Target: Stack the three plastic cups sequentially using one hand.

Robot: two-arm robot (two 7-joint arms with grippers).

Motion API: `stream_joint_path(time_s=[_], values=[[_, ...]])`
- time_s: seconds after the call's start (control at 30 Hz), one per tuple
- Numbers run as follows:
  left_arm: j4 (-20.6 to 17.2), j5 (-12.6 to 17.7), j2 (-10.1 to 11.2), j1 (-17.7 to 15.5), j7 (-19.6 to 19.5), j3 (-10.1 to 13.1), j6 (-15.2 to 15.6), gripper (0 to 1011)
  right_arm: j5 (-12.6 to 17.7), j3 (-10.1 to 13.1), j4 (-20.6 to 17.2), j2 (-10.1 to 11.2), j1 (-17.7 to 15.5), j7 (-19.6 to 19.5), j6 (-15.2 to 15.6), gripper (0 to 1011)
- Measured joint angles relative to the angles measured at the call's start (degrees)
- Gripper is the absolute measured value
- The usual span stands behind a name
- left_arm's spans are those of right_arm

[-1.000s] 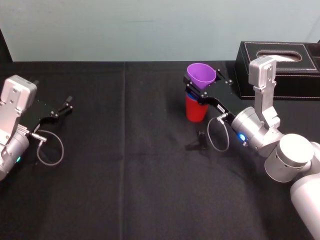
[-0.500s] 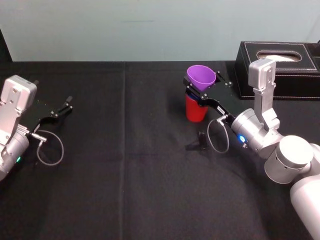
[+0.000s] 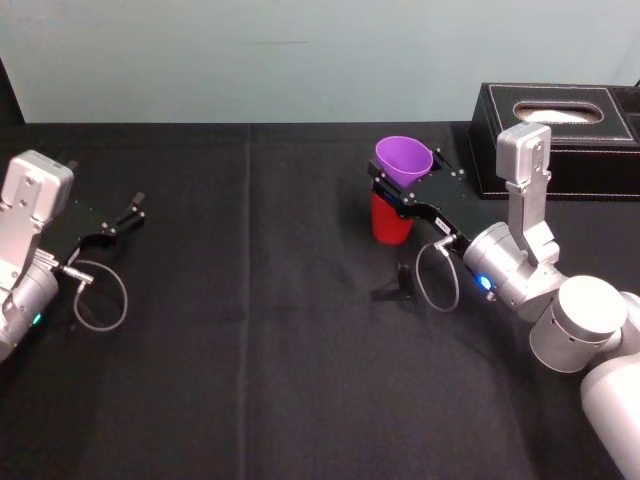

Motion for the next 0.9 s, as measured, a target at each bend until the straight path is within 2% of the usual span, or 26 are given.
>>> stream_joint_path(time_s=[0.43,0.73,0.8,0.9], values=[[0.00,0.00,0.00,0.00,0.00,0.00,0.00,1005,0.03,-0.02,0.14,0.01,0.01,0.14,0.05,739],[0.00,0.00,0.00,0.00,0.00,0.00,0.00,1005,0.00,-0.02,0.07,0.01,0.01,0.12,0.10,969],[0.00,0.00,0.00,0.00,0.00,0.00,0.00,1004,0.00,-0.02,0.06,0.01,0.01,0.12,0.11,1004],[0.00,0.00,0.00,0.00,0.00,0.00,0.00,1005,-0.01,-0.02,0.05,0.01,0.01,0.11,0.11,1004]])
